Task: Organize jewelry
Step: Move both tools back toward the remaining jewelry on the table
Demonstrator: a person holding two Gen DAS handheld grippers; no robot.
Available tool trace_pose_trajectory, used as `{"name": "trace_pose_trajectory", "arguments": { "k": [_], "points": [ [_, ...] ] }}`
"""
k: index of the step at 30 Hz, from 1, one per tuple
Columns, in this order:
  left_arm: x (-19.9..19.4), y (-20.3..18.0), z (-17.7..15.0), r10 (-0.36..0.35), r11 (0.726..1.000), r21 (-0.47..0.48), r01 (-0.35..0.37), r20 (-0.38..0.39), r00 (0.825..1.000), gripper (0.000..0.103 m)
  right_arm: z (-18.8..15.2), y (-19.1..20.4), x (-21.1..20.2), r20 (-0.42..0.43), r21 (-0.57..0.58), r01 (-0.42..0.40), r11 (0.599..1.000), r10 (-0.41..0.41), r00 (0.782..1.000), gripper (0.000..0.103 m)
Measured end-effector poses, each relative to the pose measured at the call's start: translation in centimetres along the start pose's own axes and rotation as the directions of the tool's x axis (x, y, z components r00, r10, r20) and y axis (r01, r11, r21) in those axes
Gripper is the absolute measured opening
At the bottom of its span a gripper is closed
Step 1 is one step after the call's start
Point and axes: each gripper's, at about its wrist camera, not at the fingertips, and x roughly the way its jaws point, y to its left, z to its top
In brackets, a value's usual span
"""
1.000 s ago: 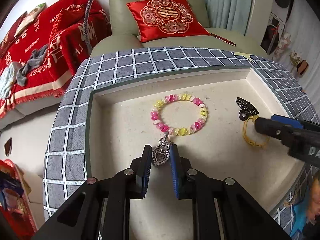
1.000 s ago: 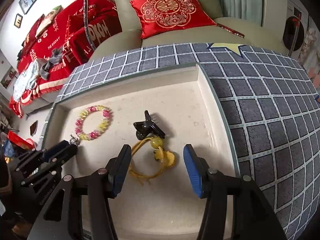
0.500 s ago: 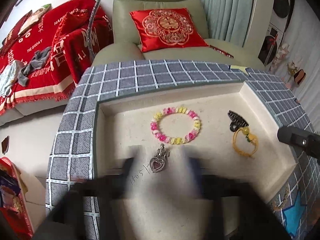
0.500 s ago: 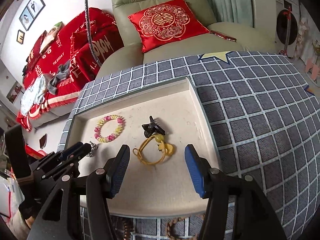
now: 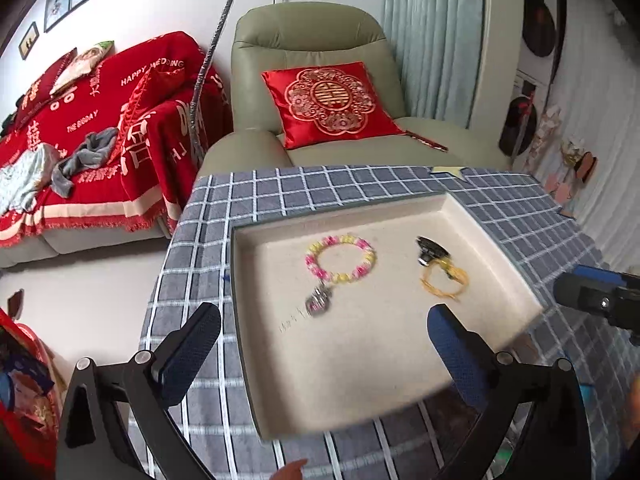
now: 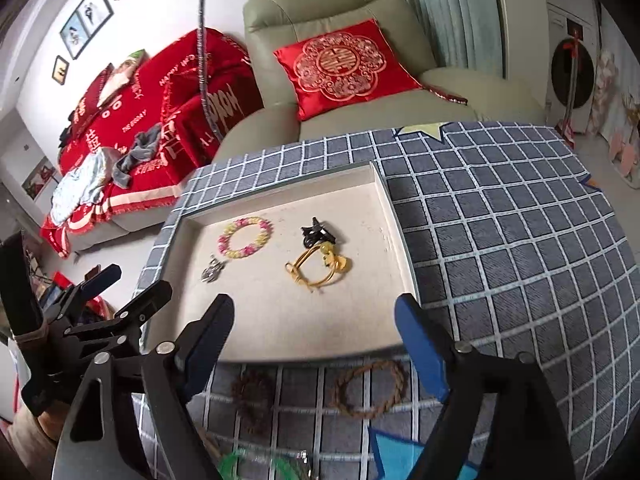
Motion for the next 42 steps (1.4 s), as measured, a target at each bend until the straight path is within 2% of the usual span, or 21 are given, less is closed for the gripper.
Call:
{"name": "trace_pose_trajectory", "arguments": {
  "k": [1,2,6,9,14,19,31,37,42],
  "points": [
    [-0.6,0.0,-0.4,-0.012,1.000,-0.004,0.012,-0.002,1.000,0.103,-0.3,0.1,-0.5,0.007,-0.002,-0.004,1.000,0.004,1.000,0.088],
    [-1.2,0.0,-0.8,-0.022,1.000,-0.008,0.022,-0.005,1.000,0.103,-0.5,0.1,-1.0,0.016,-0.002,-0.006,1.000,0.006,1.000,0.103],
    [-3.0,-0.2,-3.0,-0.042,0.999,0.005,0.042,-0.027,0.999,0.103,-1.9,0.1,-3.1,0.048,0.000,-0.022,1.000,0.022,0.999,0.103],
    [-3.6,-0.6,-4.9,-0.031,0.999,0.029,0.032,-0.052,0.998,0.103,-3.1,0.2,-4.0,0.019,-0.012,0.007,1.000,-0.007,1.000,0.103],
    [-4.4,-0.6,-8.2,-0.024,0.999,0.043,0.028,-0.089,0.996,0.103,-5.6,-0.4,-4.7,-0.038,-0.001,0.003,1.000,-0.003,0.999,0.103],
    [-5.1,-0.4,-10.9,-0.051,0.998,0.021,0.054,-0.131,0.990,0.103,-8.6,-0.7,-4.8,-0.080,-0.014,0.041,0.999,-0.042,0.996,0.103],
    [-6.1,-3.1,-14.6,-0.068,0.992,0.096,0.084,-0.161,0.985,0.103,-13.3,-1.4,-3.8,-0.147,-0.097,0.146,0.985,-0.159,0.976,0.103],
    [-6.0,-4.5,-15.3,-0.085,0.984,0.141,0.110,-0.175,0.981,0.103,-14.8,-1.0,-3.4,-0.165,-0.164,0.155,0.974,-0.182,0.969,0.097],
    [-5.7,-5.4,-15.9,-0.082,0.977,0.179,0.116,-0.188,0.979,0.103,-15.5,-0.5,-2.5,-0.183,-0.196,0.152,0.969,-0.188,0.965,0.078]
  ]
}}
